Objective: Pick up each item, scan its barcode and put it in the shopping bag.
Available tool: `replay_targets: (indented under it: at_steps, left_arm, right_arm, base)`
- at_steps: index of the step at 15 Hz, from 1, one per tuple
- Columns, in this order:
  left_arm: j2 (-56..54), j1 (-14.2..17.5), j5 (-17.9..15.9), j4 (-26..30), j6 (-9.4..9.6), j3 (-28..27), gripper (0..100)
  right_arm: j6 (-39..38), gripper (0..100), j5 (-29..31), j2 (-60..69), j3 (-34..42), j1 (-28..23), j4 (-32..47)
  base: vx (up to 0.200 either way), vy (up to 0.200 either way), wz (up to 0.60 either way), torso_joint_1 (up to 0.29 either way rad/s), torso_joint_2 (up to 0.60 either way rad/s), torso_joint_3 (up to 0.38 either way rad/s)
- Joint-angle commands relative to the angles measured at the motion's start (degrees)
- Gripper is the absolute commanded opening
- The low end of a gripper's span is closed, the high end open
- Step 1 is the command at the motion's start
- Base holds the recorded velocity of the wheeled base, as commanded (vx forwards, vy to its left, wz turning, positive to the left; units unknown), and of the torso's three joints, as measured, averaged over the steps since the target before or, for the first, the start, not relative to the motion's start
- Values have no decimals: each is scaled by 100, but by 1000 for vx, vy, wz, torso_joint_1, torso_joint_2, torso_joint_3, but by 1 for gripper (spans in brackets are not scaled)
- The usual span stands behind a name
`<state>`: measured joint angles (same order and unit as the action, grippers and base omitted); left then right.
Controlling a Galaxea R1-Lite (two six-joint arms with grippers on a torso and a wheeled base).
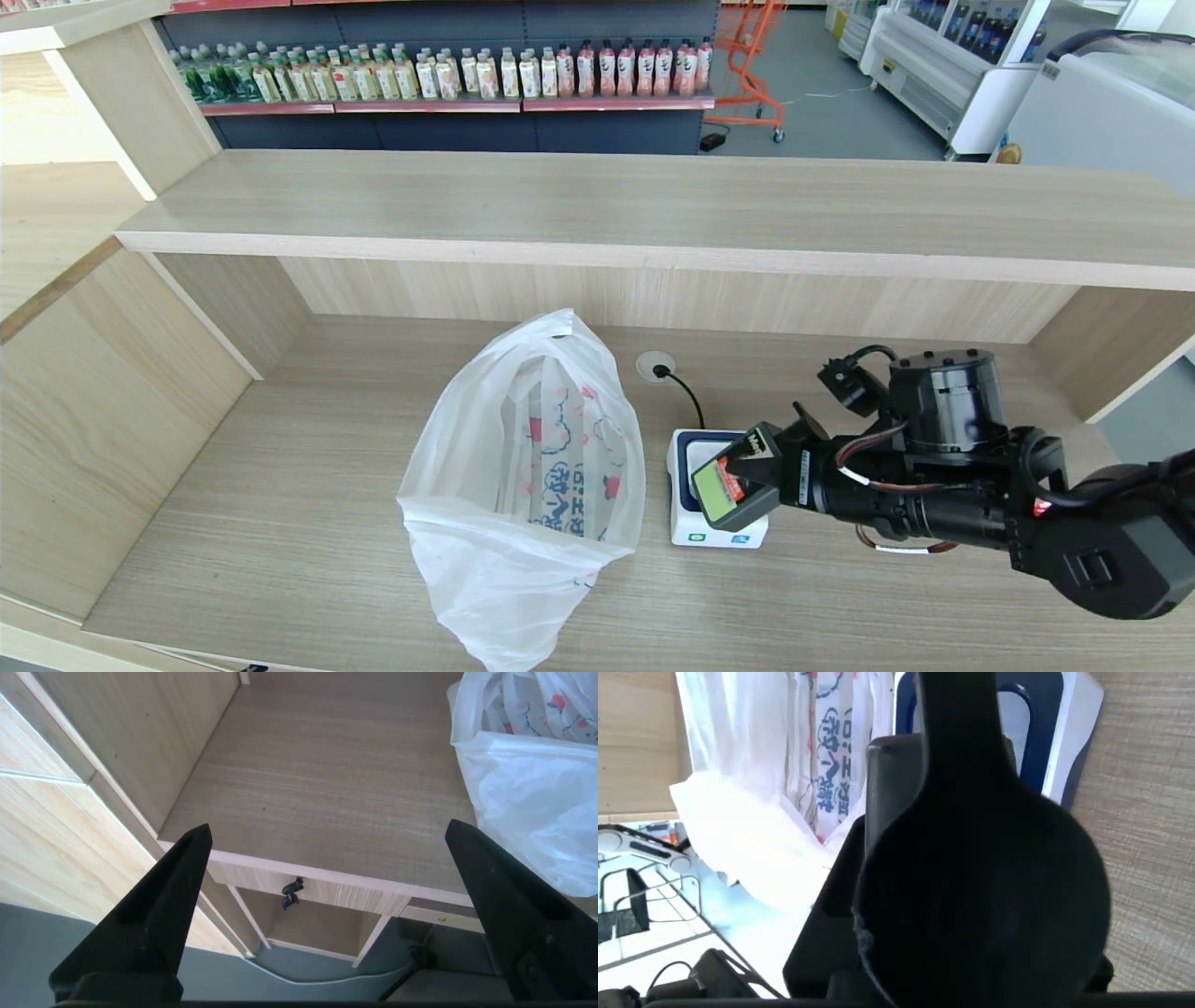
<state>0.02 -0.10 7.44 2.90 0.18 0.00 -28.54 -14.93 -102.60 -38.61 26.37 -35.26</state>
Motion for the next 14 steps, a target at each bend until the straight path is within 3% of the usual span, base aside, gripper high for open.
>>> replay_targets:
  at_steps: [1, 5, 8, 10, 11, 12, 14]
  left_arm:
    - [-2, 1, 3, 0, -1, 0, 100]
    - [-2, 1, 3, 0, -1, 0, 100]
    - [-2, 1, 3, 0, -1, 0, 100]
    - [-2, 10, 3, 0, -1, 0, 100]
    - [-2, 1, 3, 0, -1, 0, 100]
    - [-2, 10, 3, 0, -1, 0, 100]
    - [-2, 1, 3, 0, -1, 0, 100]
  right_arm:
    - [76, 0, 26, -252, -121, 79, 10]
    - [261, 0, 34, -147, -138, 97, 10]
    - [129, 0, -80, 1031, -261, 105, -25]
    - [903, 0, -106, 1585, -332, 105, 10]
    - [2353, 0, -97, 1848, -209, -53, 63]
    - [3293, 0, -115, 1980, 2, -334, 36]
    - [3715, 0, -97, 2165, 257, -396, 36]
  base:
    - [0, 0, 0, 0, 0, 0]
    - [0, 0, 0, 0, 0, 0]
    - [0, 0, 0, 0, 0, 0]
    - [0, 0, 0, 0, 0, 0]
    - [0, 0, 0, 0, 0, 0]
    - [0, 0, 0, 0, 0, 0]
    - [0, 0, 0, 0, 0, 0]
